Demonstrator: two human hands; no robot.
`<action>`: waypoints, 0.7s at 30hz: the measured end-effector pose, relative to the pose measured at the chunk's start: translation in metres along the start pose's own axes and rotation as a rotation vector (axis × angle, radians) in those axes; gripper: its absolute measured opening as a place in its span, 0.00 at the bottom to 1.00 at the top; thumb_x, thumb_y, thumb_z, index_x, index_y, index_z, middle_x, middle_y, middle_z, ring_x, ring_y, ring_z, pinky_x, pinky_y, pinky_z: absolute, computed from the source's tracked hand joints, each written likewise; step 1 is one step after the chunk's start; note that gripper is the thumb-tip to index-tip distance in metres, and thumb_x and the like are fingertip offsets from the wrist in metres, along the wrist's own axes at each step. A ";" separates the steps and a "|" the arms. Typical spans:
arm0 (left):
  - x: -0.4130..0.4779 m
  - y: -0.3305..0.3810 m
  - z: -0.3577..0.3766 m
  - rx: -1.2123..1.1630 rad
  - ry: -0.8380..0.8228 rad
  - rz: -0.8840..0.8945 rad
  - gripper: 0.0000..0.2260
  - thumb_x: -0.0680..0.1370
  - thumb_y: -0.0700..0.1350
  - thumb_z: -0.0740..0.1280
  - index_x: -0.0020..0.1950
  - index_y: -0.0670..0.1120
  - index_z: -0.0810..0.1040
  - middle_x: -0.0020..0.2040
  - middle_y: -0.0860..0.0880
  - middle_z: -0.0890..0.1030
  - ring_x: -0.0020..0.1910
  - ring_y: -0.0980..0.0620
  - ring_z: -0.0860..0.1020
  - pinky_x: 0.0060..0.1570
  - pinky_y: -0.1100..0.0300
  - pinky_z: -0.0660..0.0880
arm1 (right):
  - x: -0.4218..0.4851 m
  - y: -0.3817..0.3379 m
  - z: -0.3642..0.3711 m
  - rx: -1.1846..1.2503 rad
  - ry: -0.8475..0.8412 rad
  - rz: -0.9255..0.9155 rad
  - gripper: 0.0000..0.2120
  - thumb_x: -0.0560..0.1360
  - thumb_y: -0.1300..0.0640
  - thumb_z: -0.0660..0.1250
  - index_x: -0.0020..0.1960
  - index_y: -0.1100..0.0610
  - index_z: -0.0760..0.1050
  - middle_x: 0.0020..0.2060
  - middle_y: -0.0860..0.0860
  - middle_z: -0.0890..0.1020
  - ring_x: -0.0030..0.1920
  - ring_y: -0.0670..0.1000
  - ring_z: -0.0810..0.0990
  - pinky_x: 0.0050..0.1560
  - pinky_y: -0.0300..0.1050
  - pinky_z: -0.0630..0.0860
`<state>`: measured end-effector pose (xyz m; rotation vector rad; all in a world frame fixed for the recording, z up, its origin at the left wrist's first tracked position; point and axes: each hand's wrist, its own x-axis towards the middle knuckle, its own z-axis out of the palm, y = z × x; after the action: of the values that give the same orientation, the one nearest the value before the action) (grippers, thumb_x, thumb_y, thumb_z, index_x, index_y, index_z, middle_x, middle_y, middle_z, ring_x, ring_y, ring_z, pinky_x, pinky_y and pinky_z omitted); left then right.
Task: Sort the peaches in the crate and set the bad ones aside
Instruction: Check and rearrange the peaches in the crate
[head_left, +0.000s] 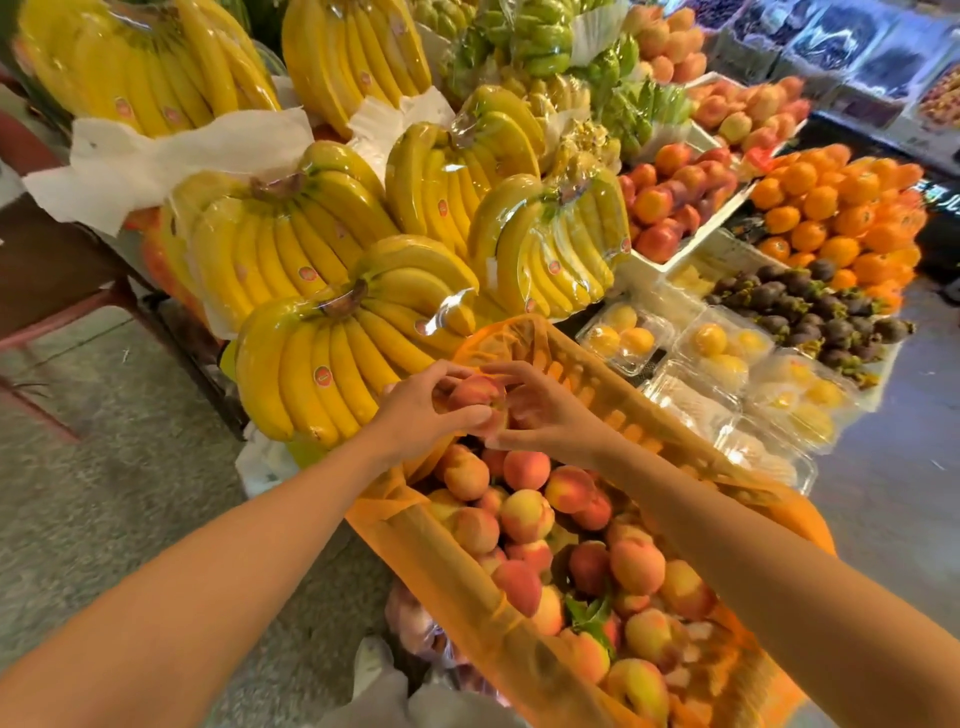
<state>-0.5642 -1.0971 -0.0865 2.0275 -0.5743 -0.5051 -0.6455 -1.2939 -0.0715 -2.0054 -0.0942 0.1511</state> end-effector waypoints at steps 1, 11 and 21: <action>0.000 -0.001 0.000 0.017 -0.005 -0.001 0.25 0.62 0.73 0.68 0.55 0.67 0.72 0.51 0.62 0.80 0.55 0.57 0.77 0.63 0.42 0.68 | 0.001 -0.001 0.004 -0.065 0.033 -0.022 0.31 0.68 0.50 0.76 0.67 0.45 0.69 0.61 0.47 0.75 0.56 0.50 0.78 0.55 0.53 0.78; -0.018 -0.010 -0.018 0.131 -0.008 0.118 0.24 0.73 0.63 0.58 0.61 0.51 0.78 0.62 0.52 0.76 0.64 0.53 0.70 0.66 0.51 0.66 | -0.011 0.016 0.026 -0.082 -0.007 0.136 0.27 0.70 0.47 0.75 0.66 0.48 0.70 0.56 0.46 0.77 0.52 0.43 0.79 0.53 0.44 0.80; -0.042 -0.037 -0.026 0.056 -0.029 0.061 0.18 0.82 0.43 0.59 0.73 0.47 0.67 0.73 0.51 0.67 0.71 0.58 0.64 0.67 0.65 0.60 | 0.009 0.040 0.094 -0.666 -0.088 0.120 0.29 0.71 0.38 0.69 0.70 0.44 0.68 0.60 0.45 0.77 0.59 0.51 0.71 0.50 0.47 0.59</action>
<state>-0.5763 -1.0385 -0.1019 2.0523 -0.6724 -0.4875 -0.6503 -1.2251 -0.1475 -2.6709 -0.0873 0.3162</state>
